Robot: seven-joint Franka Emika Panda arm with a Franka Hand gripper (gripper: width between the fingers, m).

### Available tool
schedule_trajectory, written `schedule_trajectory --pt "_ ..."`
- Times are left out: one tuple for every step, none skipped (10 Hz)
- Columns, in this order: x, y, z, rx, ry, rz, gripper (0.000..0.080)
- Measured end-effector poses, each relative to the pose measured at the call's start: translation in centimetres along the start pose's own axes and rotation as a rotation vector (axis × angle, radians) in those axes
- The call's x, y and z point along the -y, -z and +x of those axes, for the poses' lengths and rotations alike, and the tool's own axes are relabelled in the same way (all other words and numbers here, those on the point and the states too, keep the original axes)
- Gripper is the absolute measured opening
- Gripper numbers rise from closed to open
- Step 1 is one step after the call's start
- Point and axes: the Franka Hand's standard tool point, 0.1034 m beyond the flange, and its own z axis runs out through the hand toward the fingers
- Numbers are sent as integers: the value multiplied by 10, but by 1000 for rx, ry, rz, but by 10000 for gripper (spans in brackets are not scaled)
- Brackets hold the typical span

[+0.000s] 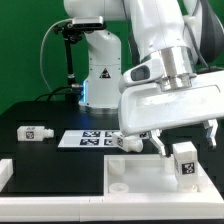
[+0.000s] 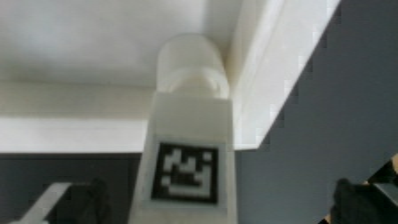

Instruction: Assemble one leg

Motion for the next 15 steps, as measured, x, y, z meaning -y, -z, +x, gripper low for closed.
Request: schedule_trajectory --pt "4 -2 -1 102 -24 31 633" --pt "3 -2 7 187 -41 55 647" --pt "-3 -2 11 247 -50 68 649" --pt "-6 -1 11 363 -63 98 649" --pt "-10 -1 13 414 -68 118 649" --pt "-13 -1 6 451 -74 124 649" --pt "-7 2 -2 540 -78 142 649" --pt "-8 0 5 521 -77 142 649" --pt "-8 0 4 521 -77 141 649" --pt "-8 0 4 522 -78 141 649" --pt "-10 0 8 529 -145 130 649" --pt "-13 0 14 521 -193 123 649" --pt "-15 -2 14 518 -212 117 649" --pt "-17 -5 16 488 -196 112 649" --pt "-18 -7 15 477 -193 109 649"
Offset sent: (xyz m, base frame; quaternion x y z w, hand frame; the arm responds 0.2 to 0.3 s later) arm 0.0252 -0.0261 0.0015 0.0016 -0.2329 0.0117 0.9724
